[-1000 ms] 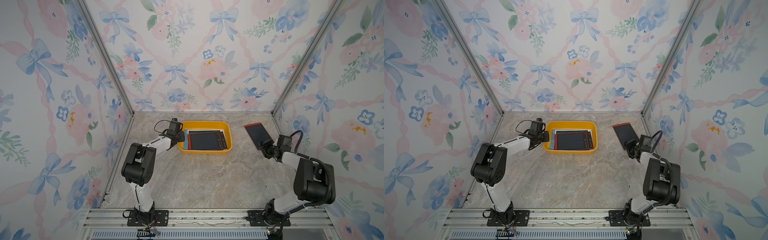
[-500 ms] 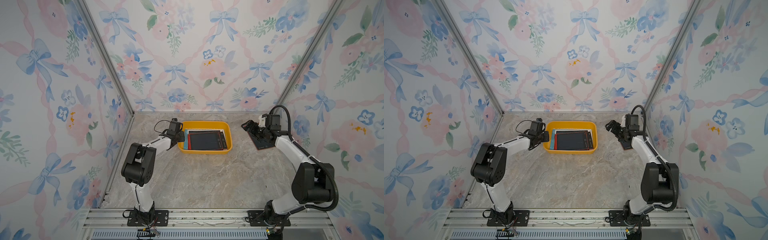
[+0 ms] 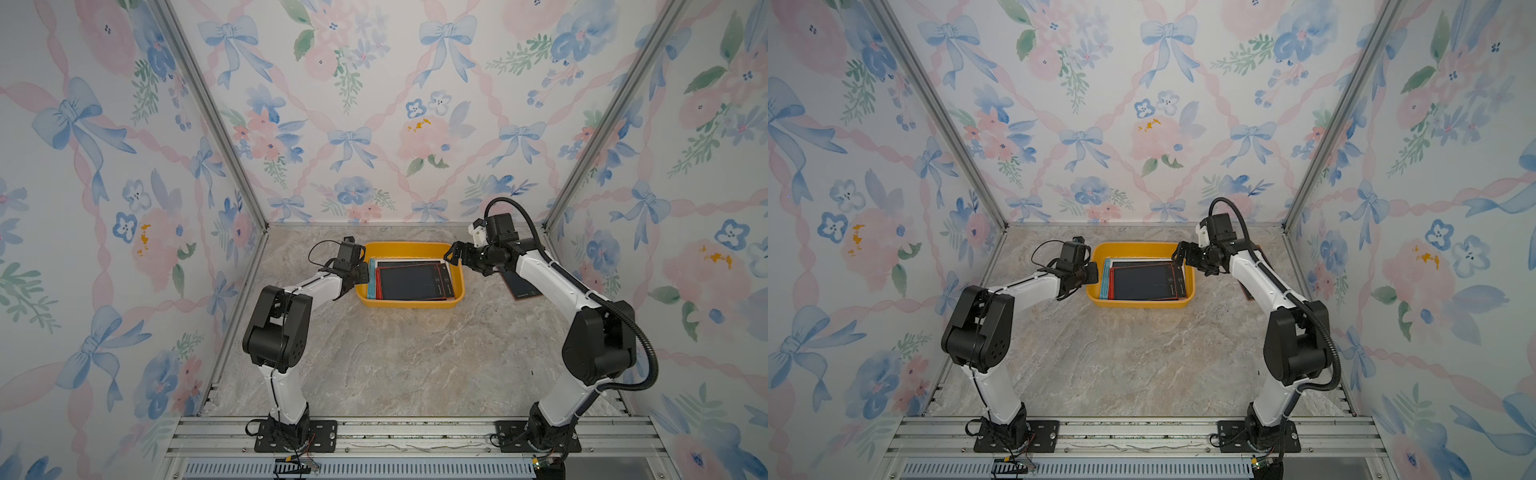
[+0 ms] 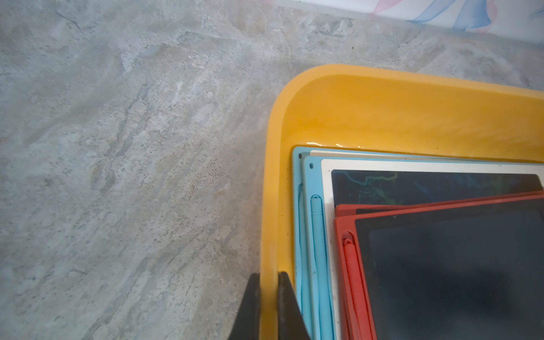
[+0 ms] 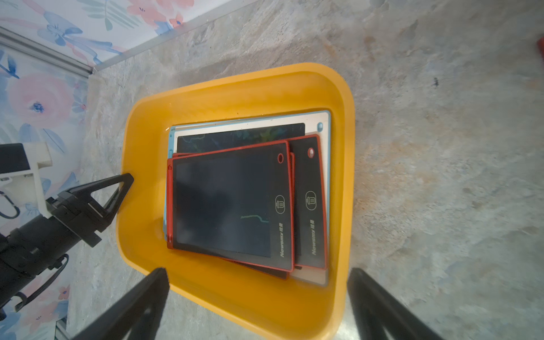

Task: Take out the writing tablet from the storage box
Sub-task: Pick up the writing tablet from the storage box.

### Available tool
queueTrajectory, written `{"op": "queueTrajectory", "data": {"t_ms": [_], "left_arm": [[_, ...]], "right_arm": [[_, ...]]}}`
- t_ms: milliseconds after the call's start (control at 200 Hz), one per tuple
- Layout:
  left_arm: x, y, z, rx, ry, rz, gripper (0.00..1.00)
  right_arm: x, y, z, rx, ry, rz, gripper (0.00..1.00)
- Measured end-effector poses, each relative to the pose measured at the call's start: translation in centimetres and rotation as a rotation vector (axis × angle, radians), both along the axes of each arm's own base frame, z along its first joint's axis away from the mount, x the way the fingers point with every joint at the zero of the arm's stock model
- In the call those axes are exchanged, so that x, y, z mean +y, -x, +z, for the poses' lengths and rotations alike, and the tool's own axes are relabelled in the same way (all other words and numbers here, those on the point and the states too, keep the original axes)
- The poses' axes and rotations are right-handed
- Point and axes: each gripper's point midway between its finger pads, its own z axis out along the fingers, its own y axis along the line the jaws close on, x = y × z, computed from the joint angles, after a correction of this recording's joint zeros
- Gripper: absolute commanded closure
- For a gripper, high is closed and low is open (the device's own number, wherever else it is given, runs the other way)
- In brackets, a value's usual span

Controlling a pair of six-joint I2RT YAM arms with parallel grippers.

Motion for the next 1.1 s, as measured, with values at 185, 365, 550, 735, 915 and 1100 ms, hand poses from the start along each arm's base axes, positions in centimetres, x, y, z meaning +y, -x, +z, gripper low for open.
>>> {"op": "queueTrajectory", "data": {"t_ms": [185, 365, 550, 735, 915, 1100], "left_arm": [[0.0, 0.0, 0.0, 0.001, 0.002, -0.001, 1.0], [0.0, 0.0, 0.0, 0.001, 0.002, -0.001, 1.0], [0.0, 0.0, 0.0, 0.002, 0.004, -0.002, 1.0], [0.0, 0.0, 0.0, 0.001, 0.004, -0.002, 1.0], [0.0, 0.0, 0.0, 0.001, 0.004, -0.002, 1.0], [0.0, 0.0, 0.0, -0.001, 0.005, -0.002, 1.0]], "right_arm": [[2.8, 0.2, -2.0, 0.04, 0.02, 0.054, 0.0], [4.4, -0.3, -4.2, 0.069, 0.047, 0.074, 0.01], [5.1, -1.1, -6.6, 0.102, 0.076, 0.078, 0.01], [5.1, -1.5, -8.0, 0.128, 0.115, 0.07, 0.01], [5.1, -1.2, -9.3, 0.151, 0.15, 0.07, 0.01], [4.6, -0.8, -10.8, 0.186, 0.185, 0.069, 0.01]]}}
